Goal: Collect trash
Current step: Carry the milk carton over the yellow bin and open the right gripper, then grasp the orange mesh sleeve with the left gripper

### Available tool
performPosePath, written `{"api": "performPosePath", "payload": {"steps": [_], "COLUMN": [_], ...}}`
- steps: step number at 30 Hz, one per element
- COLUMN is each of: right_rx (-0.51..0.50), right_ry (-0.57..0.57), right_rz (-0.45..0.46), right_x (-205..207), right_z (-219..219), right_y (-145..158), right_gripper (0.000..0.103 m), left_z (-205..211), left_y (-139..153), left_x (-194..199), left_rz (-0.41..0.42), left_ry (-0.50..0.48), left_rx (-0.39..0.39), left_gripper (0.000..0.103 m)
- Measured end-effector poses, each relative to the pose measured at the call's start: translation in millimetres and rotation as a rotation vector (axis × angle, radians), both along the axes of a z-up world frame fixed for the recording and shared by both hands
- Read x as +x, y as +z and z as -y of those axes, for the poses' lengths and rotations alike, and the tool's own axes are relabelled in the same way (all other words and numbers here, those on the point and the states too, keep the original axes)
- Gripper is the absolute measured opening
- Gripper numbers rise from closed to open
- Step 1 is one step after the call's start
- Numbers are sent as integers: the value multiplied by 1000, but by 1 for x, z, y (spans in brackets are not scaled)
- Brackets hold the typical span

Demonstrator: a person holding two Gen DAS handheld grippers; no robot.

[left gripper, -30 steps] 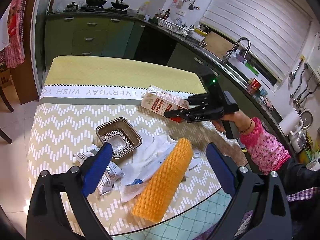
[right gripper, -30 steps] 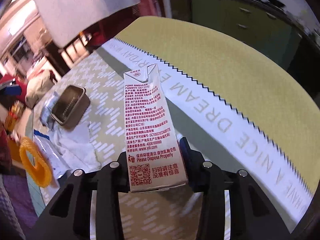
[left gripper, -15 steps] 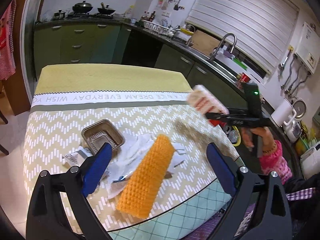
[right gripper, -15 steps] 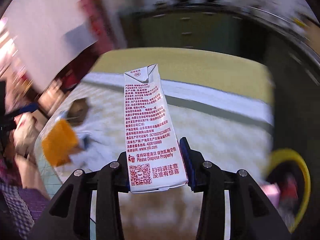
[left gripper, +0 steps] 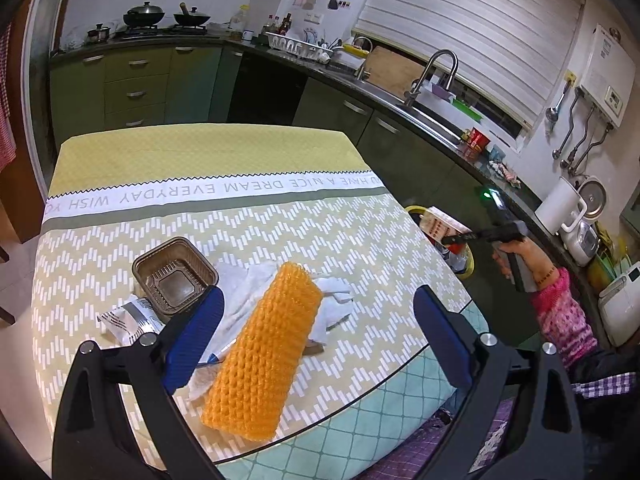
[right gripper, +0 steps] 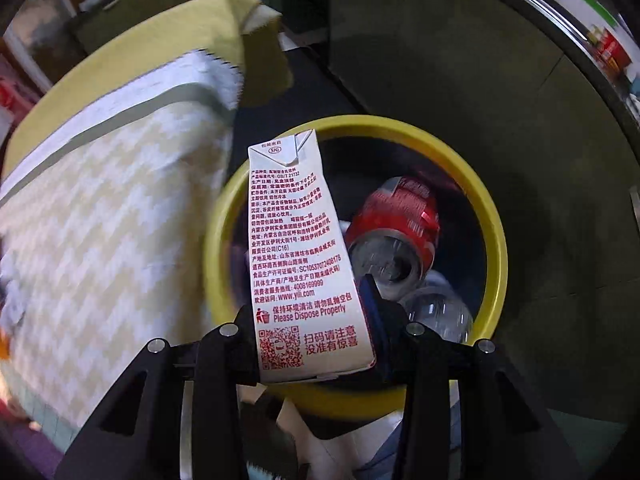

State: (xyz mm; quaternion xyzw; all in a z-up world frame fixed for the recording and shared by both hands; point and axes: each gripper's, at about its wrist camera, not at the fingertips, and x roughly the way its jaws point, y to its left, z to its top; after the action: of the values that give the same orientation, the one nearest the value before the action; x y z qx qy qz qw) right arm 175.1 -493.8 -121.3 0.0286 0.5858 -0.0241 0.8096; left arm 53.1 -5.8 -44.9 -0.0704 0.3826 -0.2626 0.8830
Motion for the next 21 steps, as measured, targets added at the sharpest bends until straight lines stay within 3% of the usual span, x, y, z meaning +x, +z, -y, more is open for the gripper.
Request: {"api": "performPosePath", "payload": {"steps": [2,3,4,13,21], "right_rx": [3,6,-2,25,62], "right_ry": [-23,-31,-31,-46,-45], "right_rz": [1,-5,-5,132,164], "right_x": [11,16,21,-14,-59], "right_z": [5,6,5,4,-2], "right_y": [-8,-12,-15,26,31], "right_gripper": [47,60,62,61,61], "left_z": [1,1,1,2,5], "left_y": [0,-1,-1,-5,-3], "left_x": [-1,-1,-1,3,8], "left_rz": [-2,-3,-5,-19,-7], "left_ry": [-3,-4,-4,-7,-17], "left_rx": [13,16,20,24,51], "left_gripper": [91,91,91,91,91]}}
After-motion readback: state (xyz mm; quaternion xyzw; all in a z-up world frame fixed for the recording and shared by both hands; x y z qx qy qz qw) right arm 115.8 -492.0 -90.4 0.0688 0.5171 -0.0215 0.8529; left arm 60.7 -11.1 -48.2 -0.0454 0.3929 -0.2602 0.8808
